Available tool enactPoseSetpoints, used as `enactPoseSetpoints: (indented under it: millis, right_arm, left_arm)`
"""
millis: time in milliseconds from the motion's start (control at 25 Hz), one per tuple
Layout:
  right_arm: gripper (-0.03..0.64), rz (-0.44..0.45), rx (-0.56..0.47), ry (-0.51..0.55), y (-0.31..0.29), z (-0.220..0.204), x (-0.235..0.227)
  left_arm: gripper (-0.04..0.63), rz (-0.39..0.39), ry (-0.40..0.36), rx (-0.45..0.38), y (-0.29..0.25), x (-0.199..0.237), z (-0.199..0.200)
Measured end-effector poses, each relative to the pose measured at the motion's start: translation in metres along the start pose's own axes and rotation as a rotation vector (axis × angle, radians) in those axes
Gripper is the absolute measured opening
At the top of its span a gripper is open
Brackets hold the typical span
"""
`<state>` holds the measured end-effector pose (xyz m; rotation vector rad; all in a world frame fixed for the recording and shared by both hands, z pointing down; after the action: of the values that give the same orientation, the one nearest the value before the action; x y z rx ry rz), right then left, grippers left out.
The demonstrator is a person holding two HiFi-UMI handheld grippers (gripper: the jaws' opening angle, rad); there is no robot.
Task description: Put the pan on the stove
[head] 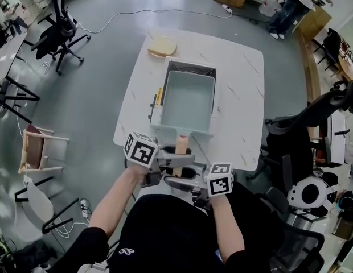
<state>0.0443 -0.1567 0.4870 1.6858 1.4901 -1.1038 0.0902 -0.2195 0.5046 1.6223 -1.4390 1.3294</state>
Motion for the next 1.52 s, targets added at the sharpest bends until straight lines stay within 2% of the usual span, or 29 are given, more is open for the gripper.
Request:
enactPoseSetpoints:
  millis: [880,1520]
  right_arm:
    - [0.177,-0.020,-0.024,-0.044,0.007,0.053,-0.048]
    - [0.178,-0.009,-0.020,-0.058,0.013,0.073,-0.071]
  left_arm:
    - [0.195,-0.013,0.031,0.030,0.014,0.043,0.053]
    - [0.195,0.003,0.055,0.033,0.017,0.065,0.076]
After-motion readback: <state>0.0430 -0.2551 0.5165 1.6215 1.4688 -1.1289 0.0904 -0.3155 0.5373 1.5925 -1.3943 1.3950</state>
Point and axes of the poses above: the fingertips, and each gripper's own axes: y backward along the fingers, x to its left, z out of its top, the point moved 2 cm from there along y, backward along the fingers, and after that the axes turned 13 degrees about x, right-handed, at the moved point
